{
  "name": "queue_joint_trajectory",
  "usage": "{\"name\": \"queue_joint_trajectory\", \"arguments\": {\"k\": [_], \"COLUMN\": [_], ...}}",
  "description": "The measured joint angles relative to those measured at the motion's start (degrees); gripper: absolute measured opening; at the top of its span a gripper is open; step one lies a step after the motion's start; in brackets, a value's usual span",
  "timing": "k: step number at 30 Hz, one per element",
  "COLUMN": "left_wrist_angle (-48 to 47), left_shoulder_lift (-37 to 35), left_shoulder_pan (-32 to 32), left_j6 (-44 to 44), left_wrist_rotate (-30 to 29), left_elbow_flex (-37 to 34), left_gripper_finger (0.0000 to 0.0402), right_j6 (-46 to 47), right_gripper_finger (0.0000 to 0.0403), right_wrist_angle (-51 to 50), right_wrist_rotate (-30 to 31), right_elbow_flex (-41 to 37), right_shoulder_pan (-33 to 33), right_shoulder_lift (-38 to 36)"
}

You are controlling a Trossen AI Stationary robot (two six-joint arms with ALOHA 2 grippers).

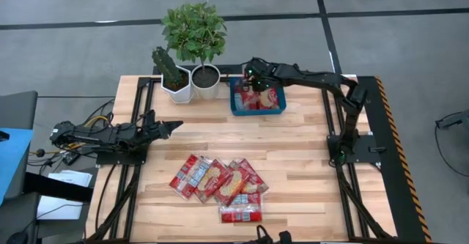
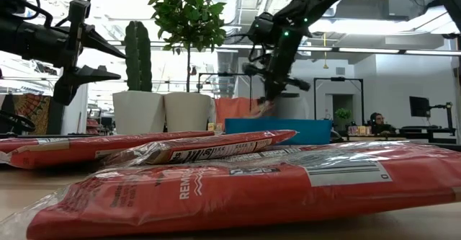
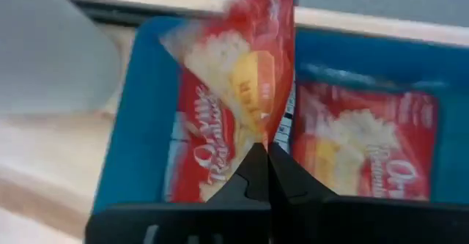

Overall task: Sort popcorn bags into baskets
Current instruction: Put the red popcorn bag into the blue container

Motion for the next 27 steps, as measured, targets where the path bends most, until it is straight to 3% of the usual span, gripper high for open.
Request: {"name": "queue_joint_trajectory", "arguments": {"k": [11, 21, 27], "left_wrist_angle": [0.0, 0.0, 0.0], "left_shoulder_lift": [0.0, 0.0, 0.0], "left_shoulder_pan": [0.0, 0.0, 0.0], "left_j6": [0.0, 0.0, 0.0], "left_wrist_rotate": [0.0, 0.0, 0.1], "left_elbow_flex": [0.0, 0.0, 0.0], "left_gripper_finger": [0.0183, 0.0183, 0.0183], "right_j6": [-1.9, -9.7, -16.1], "right_gripper_finger": [0.0016, 0.0143, 0.0200], "right_wrist_angle": [3.1, 1.7, -1.2], "right_wrist_rotate": [-3.3, -7.6, -7.0], "right_elbow_flex": [0.1, 0.0, 0.1], "right_shoulder_pan": [0.6, 0.5, 0.5], "right_shoulder_lift": [4.2, 3.7, 2.1]}}
